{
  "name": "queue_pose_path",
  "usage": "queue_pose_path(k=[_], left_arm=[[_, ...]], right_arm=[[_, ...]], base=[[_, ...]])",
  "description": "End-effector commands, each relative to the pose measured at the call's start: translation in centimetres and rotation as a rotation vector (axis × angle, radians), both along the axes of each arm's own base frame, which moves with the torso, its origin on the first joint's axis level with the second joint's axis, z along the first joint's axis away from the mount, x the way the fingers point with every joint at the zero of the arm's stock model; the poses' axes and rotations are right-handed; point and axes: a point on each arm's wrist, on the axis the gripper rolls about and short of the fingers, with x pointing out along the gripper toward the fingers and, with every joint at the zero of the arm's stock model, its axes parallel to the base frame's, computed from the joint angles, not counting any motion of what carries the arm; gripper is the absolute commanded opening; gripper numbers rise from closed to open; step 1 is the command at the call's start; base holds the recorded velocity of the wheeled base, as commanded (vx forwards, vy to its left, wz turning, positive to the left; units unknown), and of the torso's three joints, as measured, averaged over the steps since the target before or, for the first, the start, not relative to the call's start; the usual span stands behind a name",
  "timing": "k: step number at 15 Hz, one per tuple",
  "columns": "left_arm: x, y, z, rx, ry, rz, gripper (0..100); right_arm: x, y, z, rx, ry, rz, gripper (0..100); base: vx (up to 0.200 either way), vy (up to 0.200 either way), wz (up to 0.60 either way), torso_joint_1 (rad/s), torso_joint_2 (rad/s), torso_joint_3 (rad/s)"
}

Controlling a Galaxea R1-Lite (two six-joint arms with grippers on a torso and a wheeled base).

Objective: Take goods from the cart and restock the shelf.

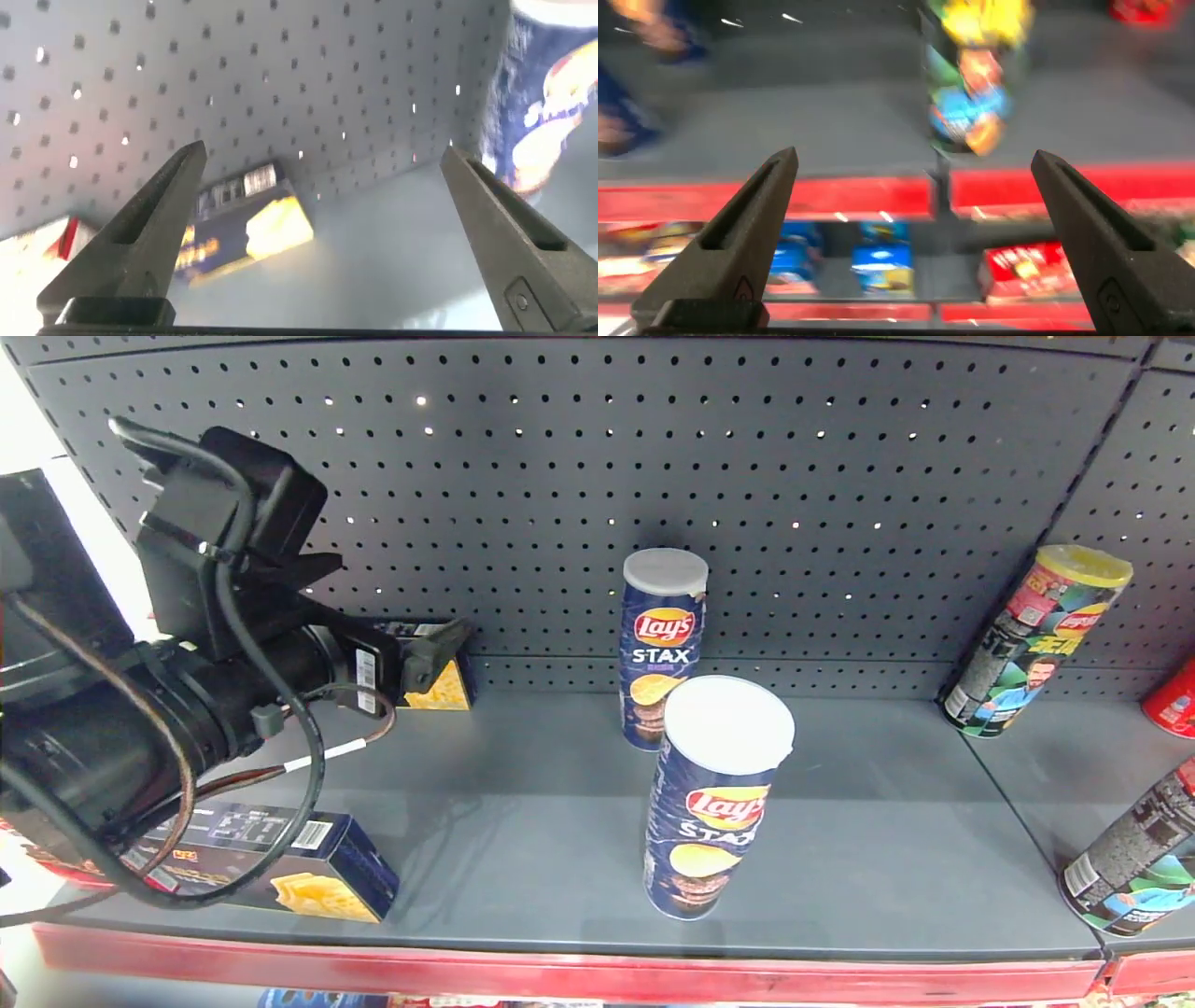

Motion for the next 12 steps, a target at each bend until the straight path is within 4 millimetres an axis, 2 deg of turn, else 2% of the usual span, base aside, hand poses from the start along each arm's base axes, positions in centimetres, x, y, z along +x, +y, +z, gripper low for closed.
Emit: queue_pose_path(k=[1,3,5,7,9,12], left_arm=[[-1.5,0.9,-0.2,-0.011,-0.01,0.005,100],[-1.7,1.2,-0.9,-0.017,0.004,0.01,100],[-1.8,1.2,-1.2,-0.029,0.007,0.01,100],[-1.8,1.2,-1.3,-0.036,0.01,0.008,100],[-1.8,1.2,-1.3,-0.041,0.012,0.008,100],[-1.8,1.2,-1.3,-0.041,0.012,0.006,100]], right_arm=[[1.5,0.3,4.2,-0.041,0.059,0.212,100],[2.5,0.7,5.4,-0.1,0.074,0.393,100],[4.4,1.1,6.4,-0.153,0.128,0.523,100],[6.1,1.5,6.2,-0.204,0.188,0.605,100],[8.3,2.7,6.2,-0.245,0.273,0.724,100],[10.7,5.2,6.0,-0.289,0.313,0.793,100]], base=[[0.0,0.0,0.0,0.0,0.0,0.0],[0.0,0.0,0.0,0.0,0.0,0.0],[0.0,0.0,0.0,0.0,0.0,0.0],[0.0,0.0,0.0,0.0,0.0,0.0],[0.0,0.0,0.0,0.0,0.0,0.0],[0.0,0.0,0.0,0.0,0.0,0.0]])
